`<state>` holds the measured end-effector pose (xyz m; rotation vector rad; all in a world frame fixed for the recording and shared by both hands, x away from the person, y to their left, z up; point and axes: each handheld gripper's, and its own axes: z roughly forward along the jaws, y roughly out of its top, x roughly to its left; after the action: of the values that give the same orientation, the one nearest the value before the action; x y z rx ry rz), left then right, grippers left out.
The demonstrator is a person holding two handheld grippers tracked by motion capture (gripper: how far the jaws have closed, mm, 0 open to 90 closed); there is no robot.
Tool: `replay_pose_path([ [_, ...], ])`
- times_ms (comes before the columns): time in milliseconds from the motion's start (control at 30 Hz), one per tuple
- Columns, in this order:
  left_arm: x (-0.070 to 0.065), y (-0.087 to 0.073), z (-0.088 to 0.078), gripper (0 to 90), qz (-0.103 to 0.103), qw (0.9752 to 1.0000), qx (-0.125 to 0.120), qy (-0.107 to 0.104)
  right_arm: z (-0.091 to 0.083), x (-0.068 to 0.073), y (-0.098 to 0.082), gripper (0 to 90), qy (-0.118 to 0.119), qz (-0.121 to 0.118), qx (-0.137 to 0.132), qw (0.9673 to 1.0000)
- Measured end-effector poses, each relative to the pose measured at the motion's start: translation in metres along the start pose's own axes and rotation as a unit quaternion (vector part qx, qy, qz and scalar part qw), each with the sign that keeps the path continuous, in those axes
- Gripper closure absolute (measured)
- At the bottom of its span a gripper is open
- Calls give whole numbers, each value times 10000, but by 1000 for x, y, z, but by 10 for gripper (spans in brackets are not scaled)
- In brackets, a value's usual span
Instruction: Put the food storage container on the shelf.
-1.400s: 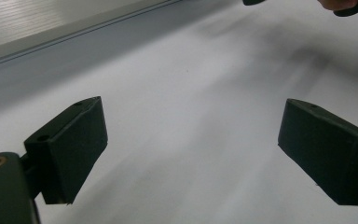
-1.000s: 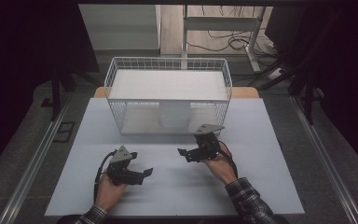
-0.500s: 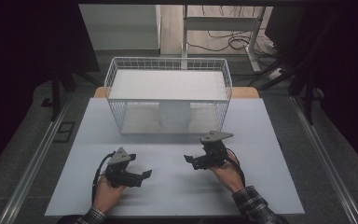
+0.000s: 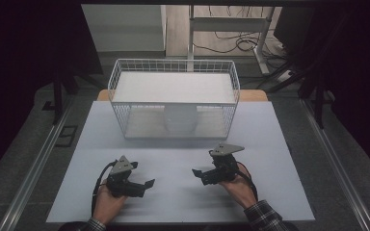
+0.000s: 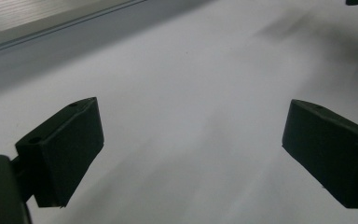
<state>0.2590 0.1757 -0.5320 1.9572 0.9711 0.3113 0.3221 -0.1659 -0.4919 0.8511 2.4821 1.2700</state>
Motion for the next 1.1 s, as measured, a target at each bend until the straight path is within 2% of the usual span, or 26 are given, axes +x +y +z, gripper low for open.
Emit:
replay_pose_path([
  [300,0,-4,-8,46,-24,10000,-21,45,-12,2,-7,17,-4,70,-64,10000],
  [800,3,-12,-29,47,-103,9997,-142,193,-38,0,-24,0,-268,142,-90,9995],
  [1100,5,-20,-47,47,-164,9988,-238,384,-55,-4,-35,0,-440,226,-120,9987],
])
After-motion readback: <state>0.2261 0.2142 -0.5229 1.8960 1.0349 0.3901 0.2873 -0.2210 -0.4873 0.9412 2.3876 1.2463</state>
